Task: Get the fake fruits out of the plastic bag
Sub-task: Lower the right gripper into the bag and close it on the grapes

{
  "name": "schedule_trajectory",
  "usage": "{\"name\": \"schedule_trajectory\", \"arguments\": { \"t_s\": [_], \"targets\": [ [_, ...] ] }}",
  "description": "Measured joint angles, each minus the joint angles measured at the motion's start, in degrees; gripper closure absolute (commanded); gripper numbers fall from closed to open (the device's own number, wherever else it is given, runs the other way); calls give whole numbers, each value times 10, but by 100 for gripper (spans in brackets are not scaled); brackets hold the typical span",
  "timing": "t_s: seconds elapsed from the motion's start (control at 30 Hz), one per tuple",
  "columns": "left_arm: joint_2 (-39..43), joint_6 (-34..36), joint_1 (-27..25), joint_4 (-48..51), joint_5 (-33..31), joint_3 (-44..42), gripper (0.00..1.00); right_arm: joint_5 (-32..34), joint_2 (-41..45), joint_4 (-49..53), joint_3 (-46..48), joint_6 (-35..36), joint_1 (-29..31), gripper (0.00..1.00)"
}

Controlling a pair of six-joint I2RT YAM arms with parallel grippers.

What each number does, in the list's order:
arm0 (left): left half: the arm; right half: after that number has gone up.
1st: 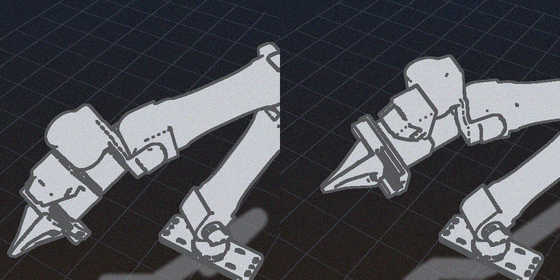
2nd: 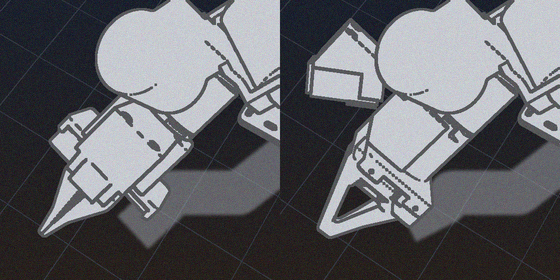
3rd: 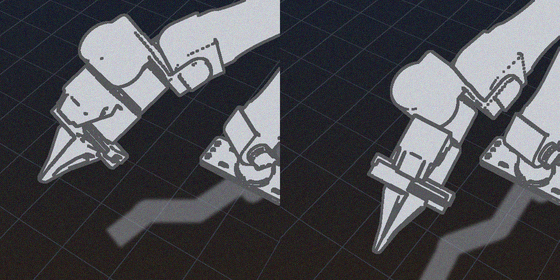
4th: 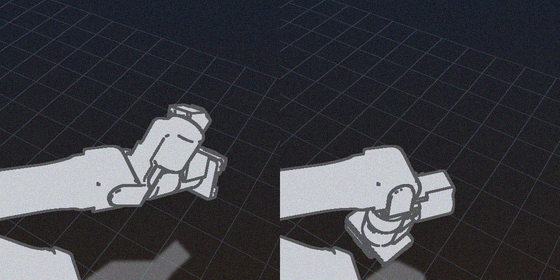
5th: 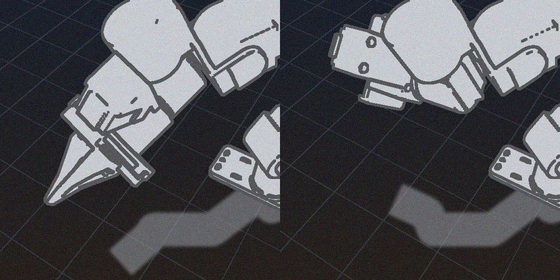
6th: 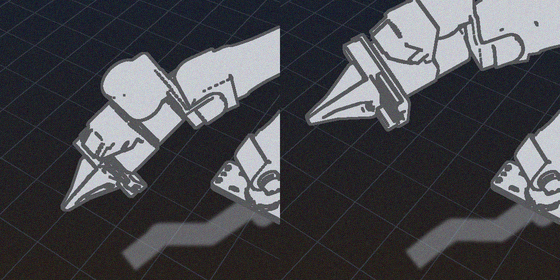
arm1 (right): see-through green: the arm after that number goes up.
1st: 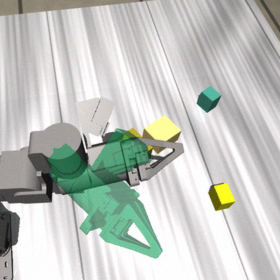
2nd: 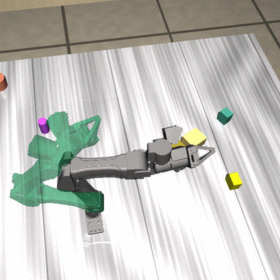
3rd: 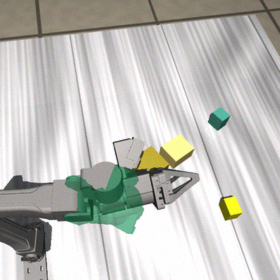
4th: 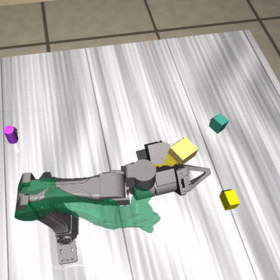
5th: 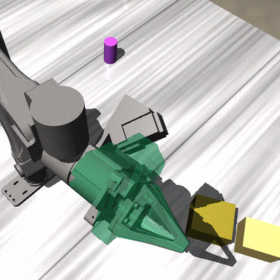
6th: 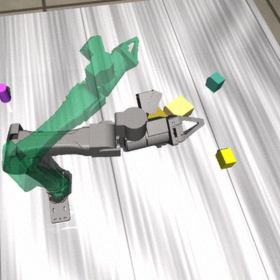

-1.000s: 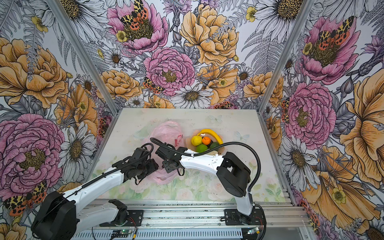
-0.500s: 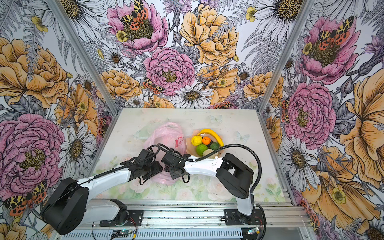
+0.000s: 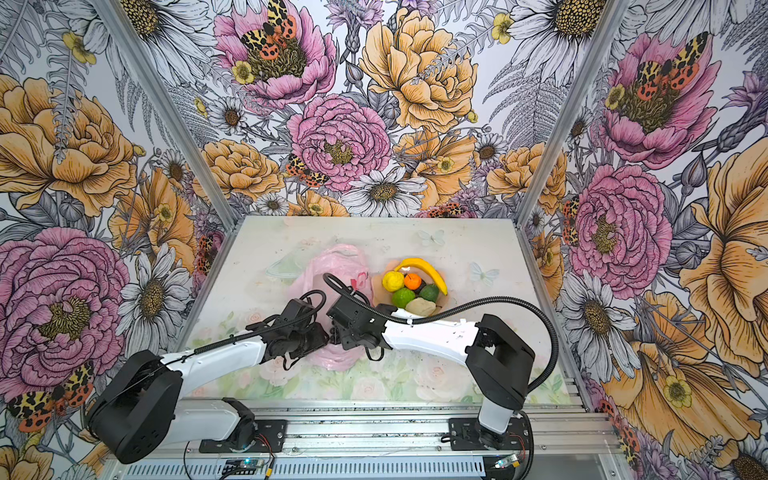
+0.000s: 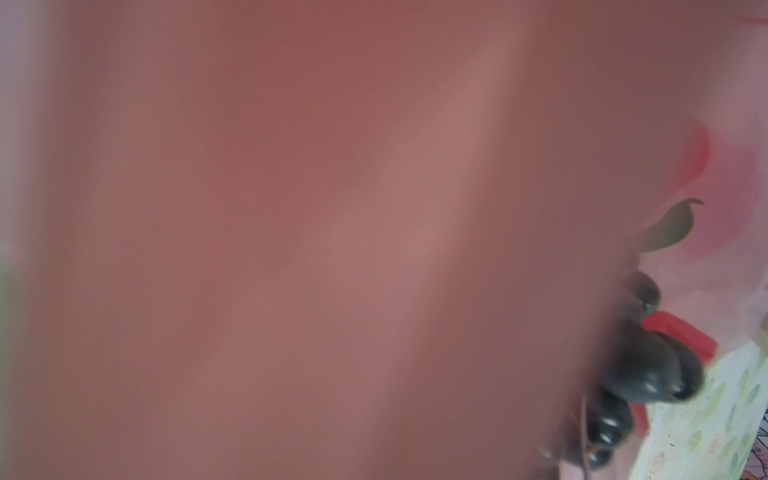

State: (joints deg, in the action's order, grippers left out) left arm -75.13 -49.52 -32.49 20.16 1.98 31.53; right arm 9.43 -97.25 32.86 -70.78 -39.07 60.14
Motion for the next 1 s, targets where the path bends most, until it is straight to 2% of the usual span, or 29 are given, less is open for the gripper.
{"name": "schedule_trajectory", "arguments": {
  "t_s": [0.17, 0.43, 0.73, 1.0],
  "targets": [
    [0, 2, 0, 1, 0, 0, 51, -17, -17, -5, -40, -8, 7, 61],
    [0, 2, 0, 1, 0, 0, 51, -48, -86, -10, -76, -10, 8, 72],
    [1, 2, 0, 2, 0, 0, 51, -57, -107, -11, -86, -10, 5, 80],
    [10, 2, 0, 8, 0, -5, 51, -63, -115, -19, -86, -17, -2, 80]
  ]
}}
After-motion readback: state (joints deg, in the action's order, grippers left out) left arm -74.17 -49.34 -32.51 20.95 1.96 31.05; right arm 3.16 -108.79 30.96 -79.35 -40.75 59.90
